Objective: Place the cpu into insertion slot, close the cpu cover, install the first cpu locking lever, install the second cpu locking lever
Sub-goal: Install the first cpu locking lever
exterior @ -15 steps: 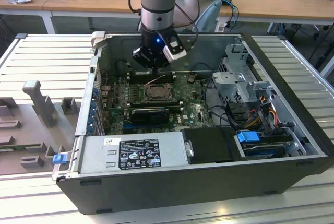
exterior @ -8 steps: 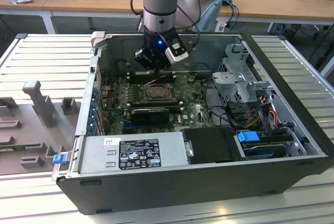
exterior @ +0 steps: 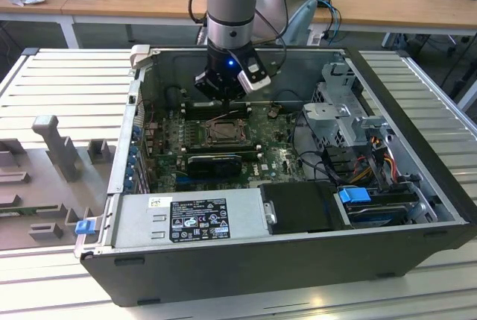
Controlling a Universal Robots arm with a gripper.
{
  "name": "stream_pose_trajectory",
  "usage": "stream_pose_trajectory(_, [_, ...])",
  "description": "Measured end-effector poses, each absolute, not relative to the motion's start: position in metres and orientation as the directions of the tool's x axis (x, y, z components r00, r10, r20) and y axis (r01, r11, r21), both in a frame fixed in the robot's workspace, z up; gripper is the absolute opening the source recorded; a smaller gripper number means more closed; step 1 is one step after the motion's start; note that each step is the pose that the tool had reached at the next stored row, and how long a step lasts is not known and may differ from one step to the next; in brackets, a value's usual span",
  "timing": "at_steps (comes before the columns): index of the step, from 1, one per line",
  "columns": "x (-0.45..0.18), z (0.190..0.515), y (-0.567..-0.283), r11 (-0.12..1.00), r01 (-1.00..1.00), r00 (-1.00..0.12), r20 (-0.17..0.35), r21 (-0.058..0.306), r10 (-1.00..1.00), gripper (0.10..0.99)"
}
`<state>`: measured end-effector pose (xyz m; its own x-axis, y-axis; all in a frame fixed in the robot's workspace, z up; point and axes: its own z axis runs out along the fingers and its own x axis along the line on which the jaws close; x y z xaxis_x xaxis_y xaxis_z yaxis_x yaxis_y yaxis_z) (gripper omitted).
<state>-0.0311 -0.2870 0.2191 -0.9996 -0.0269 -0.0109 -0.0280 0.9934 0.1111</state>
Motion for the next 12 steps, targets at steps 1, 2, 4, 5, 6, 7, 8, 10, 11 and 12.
stream_pose_trajectory(1, [-0.0310, 0.2188, -0.2878, 0.993, -0.028, -1.000, -0.012, 0.114, -0.027, 0.106])
stream_pose_trajectory(2, [-0.0310, 0.2187, -0.2887, 0.993, -0.028, -1.000, -0.013, 0.115, -0.027, 0.106])
stream_pose_trajectory(4, [-0.0306, 0.2181, -0.2906, 0.993, -0.029, -1.000, -0.015, 0.115, -0.027, 0.106])
stream_pose_trajectory(5, [-0.0302, 0.2180, -0.2906, 0.993, -0.028, -1.000, -0.015, 0.115, -0.027, 0.106])
stream_pose_trajectory(6, [-0.0298, 0.2178, -0.2906, 0.993, -0.028, -1.000, -0.015, 0.117, -0.027, 0.106])
stream_pose_trajectory(7, [-0.0289, 0.2175, -0.2907, 0.993, -0.028, -1.000, -0.015, 0.117, -0.027, 0.106])
stream_pose_trajectory(8, [-0.0279, 0.2171, -0.2907, 0.993, -0.028, -1.000, -0.015, 0.118, -0.027, 0.106])
stream_pose_trajectory(10, [-0.0262, 0.2165, -0.2906, 0.993, -0.028, -1.000, -0.015, 0.119, -0.027, 0.106])
stream_pose_trajectory(11, [-0.0253, 0.2163, -0.2906, 0.993, -0.028, -1.000, -0.015, 0.119, -0.027, 0.106])
stream_pose_trajectory(12, [-0.0244, 0.2160, -0.2906, 0.993, -0.028, -1.000, -0.015, 0.119, -0.027, 0.106])
